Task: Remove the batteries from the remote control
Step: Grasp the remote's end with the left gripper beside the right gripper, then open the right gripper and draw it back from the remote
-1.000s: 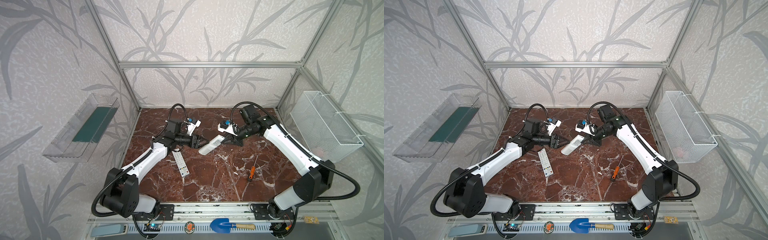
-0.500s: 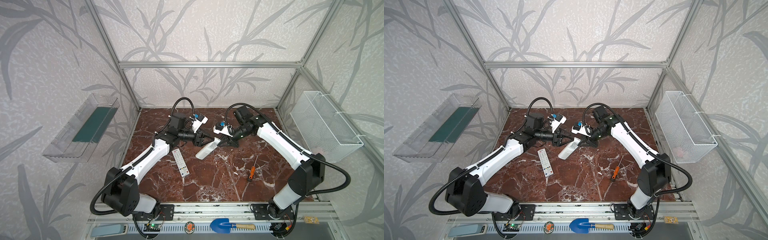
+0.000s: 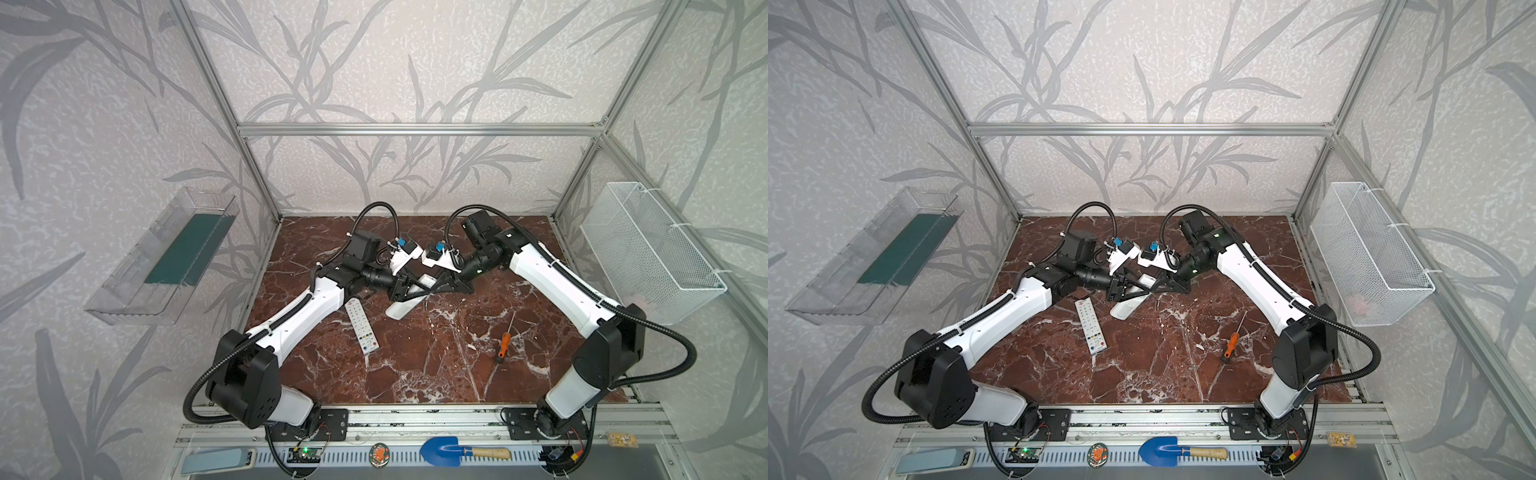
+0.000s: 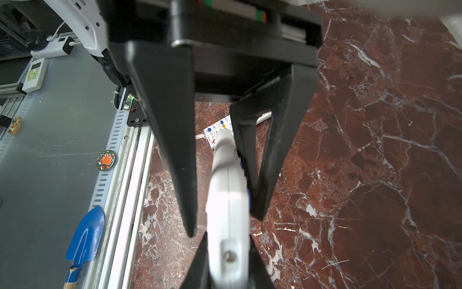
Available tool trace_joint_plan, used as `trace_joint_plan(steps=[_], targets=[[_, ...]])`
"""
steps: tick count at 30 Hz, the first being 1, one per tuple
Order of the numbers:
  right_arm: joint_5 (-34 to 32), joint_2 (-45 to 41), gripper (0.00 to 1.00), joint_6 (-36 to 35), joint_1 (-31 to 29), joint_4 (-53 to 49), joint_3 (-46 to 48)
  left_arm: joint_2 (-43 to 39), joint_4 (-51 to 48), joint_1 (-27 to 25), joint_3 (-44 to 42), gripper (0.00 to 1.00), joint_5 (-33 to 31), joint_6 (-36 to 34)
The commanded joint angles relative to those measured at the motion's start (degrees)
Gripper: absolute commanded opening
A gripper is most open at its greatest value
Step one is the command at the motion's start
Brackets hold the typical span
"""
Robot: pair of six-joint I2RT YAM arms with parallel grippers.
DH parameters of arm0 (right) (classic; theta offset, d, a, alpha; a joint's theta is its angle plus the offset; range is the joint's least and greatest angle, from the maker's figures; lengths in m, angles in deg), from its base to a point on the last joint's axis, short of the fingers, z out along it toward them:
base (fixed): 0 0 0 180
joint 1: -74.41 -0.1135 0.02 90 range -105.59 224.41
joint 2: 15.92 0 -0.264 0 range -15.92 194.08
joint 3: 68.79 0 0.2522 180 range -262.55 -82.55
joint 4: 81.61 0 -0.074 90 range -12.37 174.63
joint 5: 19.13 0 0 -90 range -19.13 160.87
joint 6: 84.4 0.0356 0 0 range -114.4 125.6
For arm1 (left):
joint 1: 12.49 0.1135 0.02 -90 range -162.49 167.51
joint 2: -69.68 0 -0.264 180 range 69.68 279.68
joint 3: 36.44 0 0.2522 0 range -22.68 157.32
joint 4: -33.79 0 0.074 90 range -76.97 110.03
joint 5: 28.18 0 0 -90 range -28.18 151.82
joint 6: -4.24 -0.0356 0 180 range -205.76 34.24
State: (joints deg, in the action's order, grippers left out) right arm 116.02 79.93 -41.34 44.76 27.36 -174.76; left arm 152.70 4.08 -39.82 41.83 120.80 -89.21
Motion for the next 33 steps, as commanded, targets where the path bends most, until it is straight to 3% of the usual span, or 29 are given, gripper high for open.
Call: trace_joint_plan(steps=[1, 7, 9, 11, 18, 19, 20, 22, 25, 26, 28, 30, 33], targets=[[1.8, 0.39, 0.08, -0.07, -0.51, -0.38, -1.62, 0.2, -2.07, -0.33, 2.19, 0.35, 0.26, -2.79], [1.18, 0.39, 0.1, 0.1, -0.98, -0.47, -1.92, 0.29, -2.9, -0.37, 2.02, 0.18, -0.1, -2.97], [0.61, 0.39, 0.15, 0.31, -1.11, -0.38, -1.83, 0.35, -2.86, -0.4, 2.11, 0.12, -0.12, -2.98], [-0.21, 0.23, 0.35, 1.33, -1.17, 0.48, -1.63, 0.44, -2.77, -0.43, 2.2, 0.0, -1.1, -2.26], [-2.71, -2.86, 0.78, 11.12, 0.83, 9.42, -0.1, 0.0, 0.12, -0.14, 1.34, 0.0, -7.42, 1.77], [-4.21, -3.76, 0.92, 14.26, 1.75, 12.67, 0.87, -0.5, 1.89, -0.04, 0.69, 0.0, -9.61, 3.31], [-6.03, -5.14, 0.99, 18.73, 2.8, 16.87, 2.19, -1.05, 4.31, 0.04, -0.08, 0.0, -11.73, 5.27], [-8.92, -8.45, 0.99, 29.78, 4.92, 27.13, 6.4, -2.32, 10.01, 0.22, -1.85, 0.0, -16.11, 9.99], [-17.81, -13.82, 0.99, 56.75, 7.94, 44.03, 14.7, -4.07, 21.56, 0.44, -4.73, 0.0, -23.61, 18.43], [-17.69, -14.83, 0.99, 66.34, 9.54, 47.46, 16.51, -4.7, 25.48, 0.49, -5.7, 0.0, -27.17, 21.33], [-10.56, -14.93, 0.99, 78.64, 12.34, 53.53, 19.19, -6.07, 33.82, 0.6, -8.38, 0.0, -35.19, 26.81], [-7.39, -14.86, 0.99, 82.03, 12.59, 55.39, 20.71, -6.98, 43.35, 0.94, -11.77, 0.0, -43.1, 32.68], [-9.73, -15.83, 0.99, 75.38, 9.16, 48.93, 21.31, -6.47, 54.18, 1.14, -14.64, 0.0, -50.78, 40.61]])
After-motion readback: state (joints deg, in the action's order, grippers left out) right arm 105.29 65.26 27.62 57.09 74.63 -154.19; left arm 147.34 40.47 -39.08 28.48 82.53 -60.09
